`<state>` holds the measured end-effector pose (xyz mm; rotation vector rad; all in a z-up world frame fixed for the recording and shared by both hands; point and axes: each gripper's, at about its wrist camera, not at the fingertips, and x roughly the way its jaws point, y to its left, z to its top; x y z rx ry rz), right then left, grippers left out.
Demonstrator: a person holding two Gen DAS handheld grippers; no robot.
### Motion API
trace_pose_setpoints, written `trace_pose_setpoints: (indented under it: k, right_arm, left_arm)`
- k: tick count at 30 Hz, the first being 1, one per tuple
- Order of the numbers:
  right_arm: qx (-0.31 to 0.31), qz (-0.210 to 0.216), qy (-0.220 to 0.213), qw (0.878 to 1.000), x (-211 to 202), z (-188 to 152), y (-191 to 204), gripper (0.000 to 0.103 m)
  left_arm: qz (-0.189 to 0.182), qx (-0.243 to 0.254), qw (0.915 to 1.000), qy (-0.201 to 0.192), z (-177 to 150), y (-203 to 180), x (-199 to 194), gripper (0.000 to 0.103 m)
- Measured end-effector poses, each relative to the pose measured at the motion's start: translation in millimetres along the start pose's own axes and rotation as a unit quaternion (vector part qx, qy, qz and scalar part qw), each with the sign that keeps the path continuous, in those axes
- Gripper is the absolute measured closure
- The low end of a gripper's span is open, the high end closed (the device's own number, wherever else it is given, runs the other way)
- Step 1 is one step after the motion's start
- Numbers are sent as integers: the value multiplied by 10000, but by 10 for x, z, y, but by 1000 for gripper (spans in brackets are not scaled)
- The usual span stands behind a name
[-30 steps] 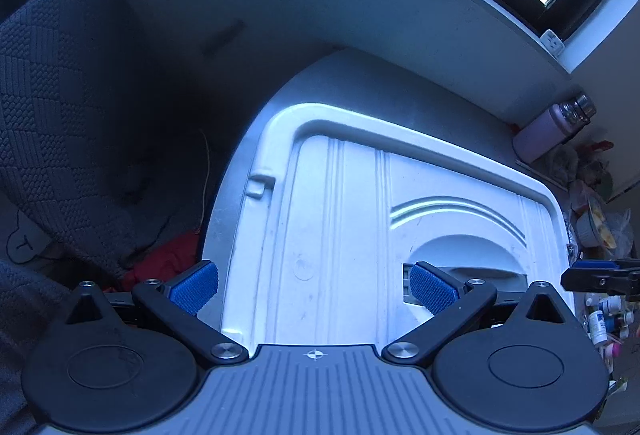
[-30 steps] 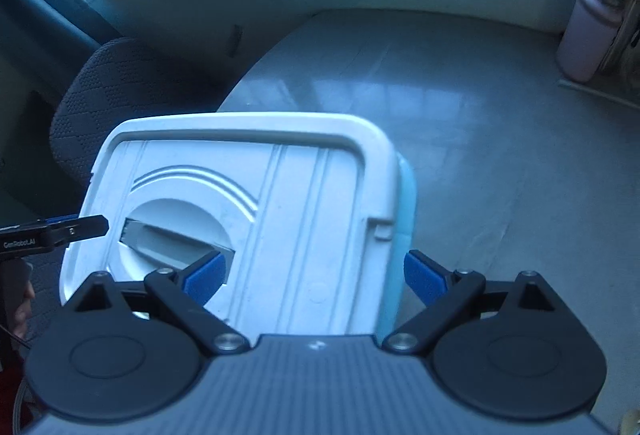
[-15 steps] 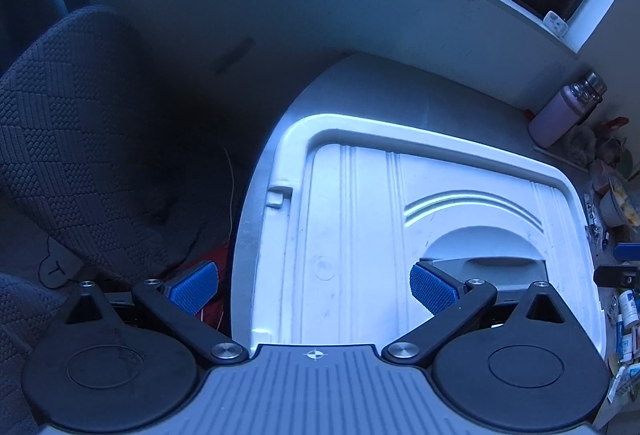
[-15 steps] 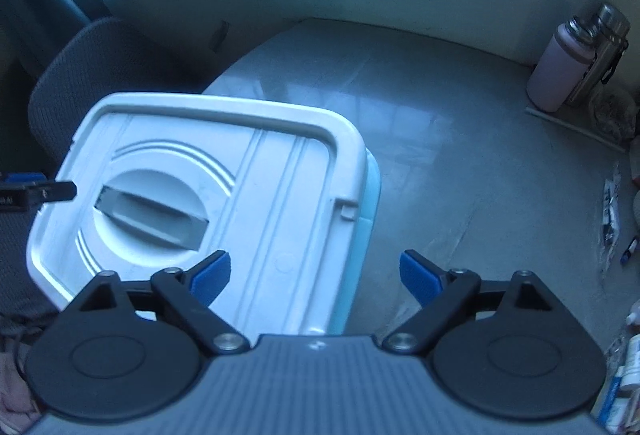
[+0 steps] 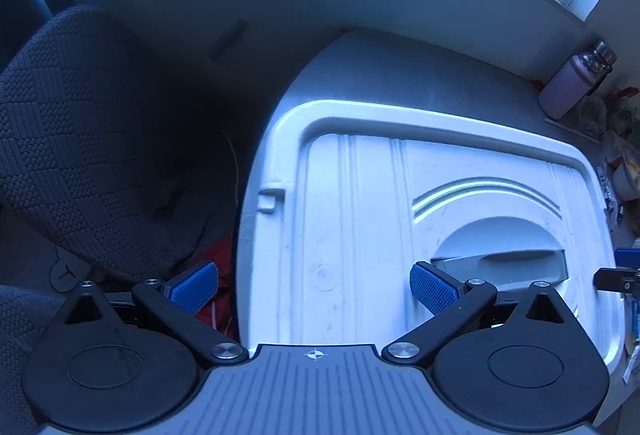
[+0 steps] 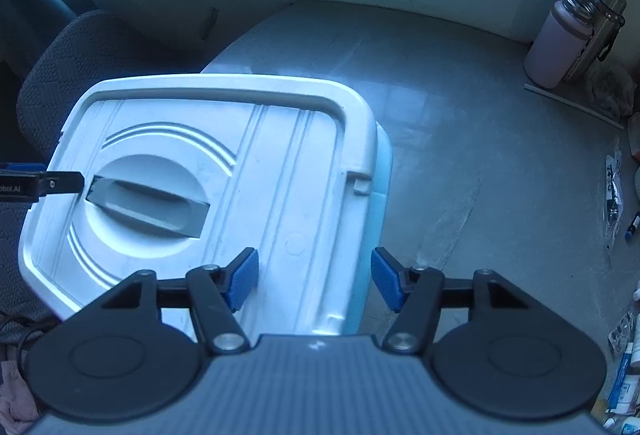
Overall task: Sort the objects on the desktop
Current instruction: 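Lower the white lid onto the teal bin with both tools, then open both tools to release the lid on the bin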
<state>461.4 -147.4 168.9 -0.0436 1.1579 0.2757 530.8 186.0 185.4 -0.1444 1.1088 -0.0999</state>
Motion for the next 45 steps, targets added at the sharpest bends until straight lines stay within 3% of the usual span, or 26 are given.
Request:
trace_pose_setpoints:
  k: [7, 11, 29, 36, 39, 45]
  right_arm:
    - [92, 71, -14, 9999, -6, -53, 3, 43]
    - [104, 95, 18, 9999, -5, -51, 24, 50]
    - [297, 91, 60, 9995, -3, -128, 1, 52]
    - [295, 29, 41, 9996, -10, -160, 39, 47]
    - [271, -60, -39, 9996, 9, -194, 55, 36]
    - [344, 57, -168, 9993, 42, -253, -2, 28]
  left_arm:
    - [-157, 21, 9999, 45, -22, 17, 57, 0]
    - [-205, -19, 9998, 58, -47, 68, 45, 0]
    - [-234, 14, 9997, 2, -40, -128, 4, 0]
    - [-134, 204, 9997, 11, -150, -129, -63, 0]
    - [-5, 329, 9994, -64, -213, -112, -122, 0]
    - [75, 257, 9995, -196, -266, -116, -162, 0]
